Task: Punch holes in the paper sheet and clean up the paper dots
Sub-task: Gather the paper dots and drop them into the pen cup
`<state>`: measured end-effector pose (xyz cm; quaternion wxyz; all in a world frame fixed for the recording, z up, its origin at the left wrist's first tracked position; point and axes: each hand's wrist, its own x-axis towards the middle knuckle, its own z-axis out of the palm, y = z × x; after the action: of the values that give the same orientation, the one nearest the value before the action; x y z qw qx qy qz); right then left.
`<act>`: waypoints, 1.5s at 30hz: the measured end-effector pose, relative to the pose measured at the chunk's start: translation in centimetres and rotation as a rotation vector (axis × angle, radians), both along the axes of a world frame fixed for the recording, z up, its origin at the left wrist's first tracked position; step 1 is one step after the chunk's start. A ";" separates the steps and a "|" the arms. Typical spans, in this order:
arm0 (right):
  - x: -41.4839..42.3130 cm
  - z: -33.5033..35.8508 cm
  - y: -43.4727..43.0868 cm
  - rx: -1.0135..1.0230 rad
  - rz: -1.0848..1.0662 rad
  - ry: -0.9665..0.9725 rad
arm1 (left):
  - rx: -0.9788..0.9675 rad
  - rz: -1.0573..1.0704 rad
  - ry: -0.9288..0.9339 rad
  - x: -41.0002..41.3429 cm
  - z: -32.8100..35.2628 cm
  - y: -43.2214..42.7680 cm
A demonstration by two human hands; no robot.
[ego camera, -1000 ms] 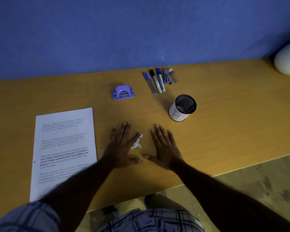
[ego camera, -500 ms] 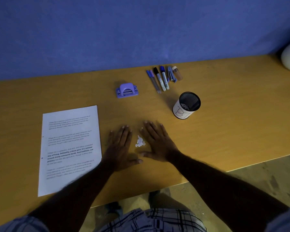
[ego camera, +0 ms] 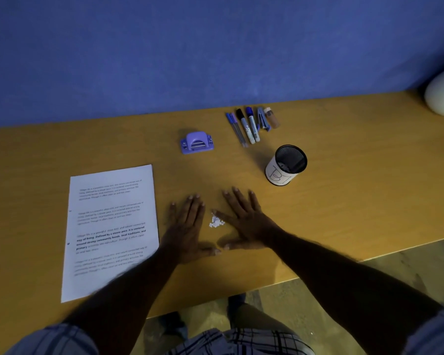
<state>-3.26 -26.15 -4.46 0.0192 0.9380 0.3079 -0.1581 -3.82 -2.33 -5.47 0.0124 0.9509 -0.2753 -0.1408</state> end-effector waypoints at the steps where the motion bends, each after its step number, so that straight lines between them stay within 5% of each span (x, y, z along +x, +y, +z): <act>1: -0.2 0.2 -0.1 0.003 0.024 -0.001 | -0.002 -0.012 -0.011 0.0 -0.1 0.1; 8: -4.4 -0.2 -1.3 0.112 -0.332 0.019 | -0.029 -0.006 -0.042 -0.3 -0.2 -0.7; 15: -7.6 -1.5 -0.3 0.157 -0.406 -0.057 | -0.057 -0.021 -0.051 -0.5 -0.2 -0.8; 31: -4.5 -0.7 3.6 0.319 -0.287 -0.003 | -0.146 0.044 0.013 -1.9 0.9 1.4; 45: -4.8 -0.7 4.6 0.329 -0.003 -0.324 | -0.093 0.044 -0.054 -1.4 1.3 0.8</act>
<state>-8.07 -21.55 -5.18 -0.0849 0.9421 0.3211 0.0467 -5.27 -1.51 -4.21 0.0524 0.9585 -0.2611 -0.1017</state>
